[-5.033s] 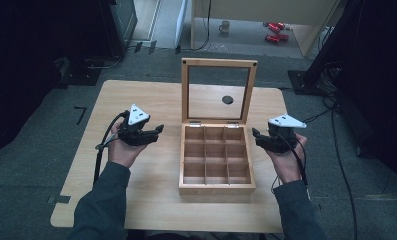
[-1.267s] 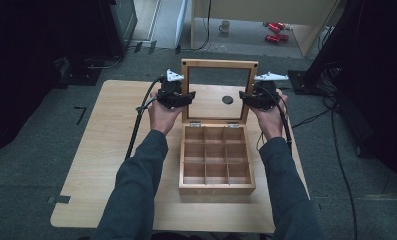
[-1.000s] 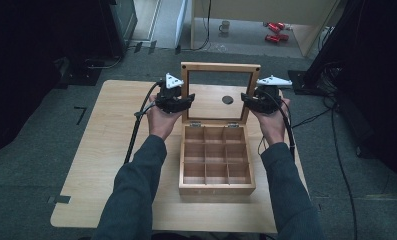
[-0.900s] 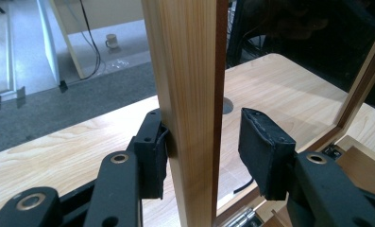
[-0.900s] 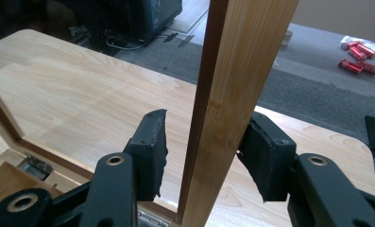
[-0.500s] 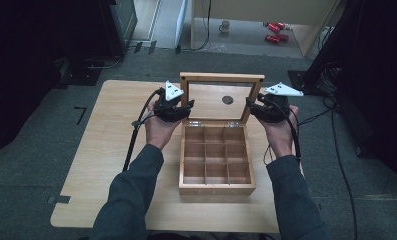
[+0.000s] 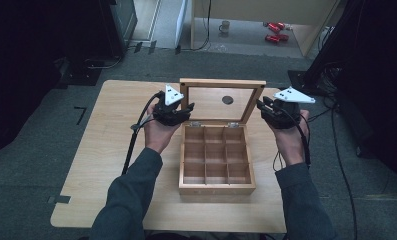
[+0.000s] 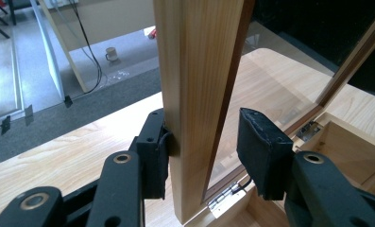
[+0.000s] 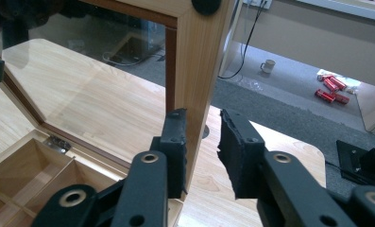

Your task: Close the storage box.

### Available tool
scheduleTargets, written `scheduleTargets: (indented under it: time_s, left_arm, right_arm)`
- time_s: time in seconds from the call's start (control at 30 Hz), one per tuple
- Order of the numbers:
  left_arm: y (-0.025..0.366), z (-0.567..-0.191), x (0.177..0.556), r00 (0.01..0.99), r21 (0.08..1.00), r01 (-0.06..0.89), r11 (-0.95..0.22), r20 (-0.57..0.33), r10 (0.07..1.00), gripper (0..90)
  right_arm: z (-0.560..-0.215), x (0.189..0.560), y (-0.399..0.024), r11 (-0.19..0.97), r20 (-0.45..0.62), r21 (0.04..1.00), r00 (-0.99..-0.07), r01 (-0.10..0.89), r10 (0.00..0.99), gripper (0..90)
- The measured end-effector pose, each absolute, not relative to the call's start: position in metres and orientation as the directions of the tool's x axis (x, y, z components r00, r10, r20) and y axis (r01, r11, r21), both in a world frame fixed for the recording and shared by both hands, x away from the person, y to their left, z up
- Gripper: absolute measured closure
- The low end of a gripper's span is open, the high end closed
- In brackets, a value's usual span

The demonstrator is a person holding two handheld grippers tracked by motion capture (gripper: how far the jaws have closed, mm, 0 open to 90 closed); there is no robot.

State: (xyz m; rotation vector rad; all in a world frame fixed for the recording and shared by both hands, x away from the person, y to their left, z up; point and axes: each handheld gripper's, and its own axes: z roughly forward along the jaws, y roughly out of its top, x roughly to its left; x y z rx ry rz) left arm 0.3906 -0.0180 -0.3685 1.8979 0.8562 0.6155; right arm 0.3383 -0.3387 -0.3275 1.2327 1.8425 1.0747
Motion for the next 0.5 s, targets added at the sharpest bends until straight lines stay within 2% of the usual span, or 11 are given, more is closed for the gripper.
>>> scheduleTargets:
  time_s: [0.5]
  left_arm:
    - [-0.014,-0.373,0.381,0.652,0.904,0.276,-0.325,0.072,0.754,55.2]
  right_arm:
    - [-0.331,0.328,-0.338,0.222,-0.090,0.900,-0.338,0.376,0.937,74.2]
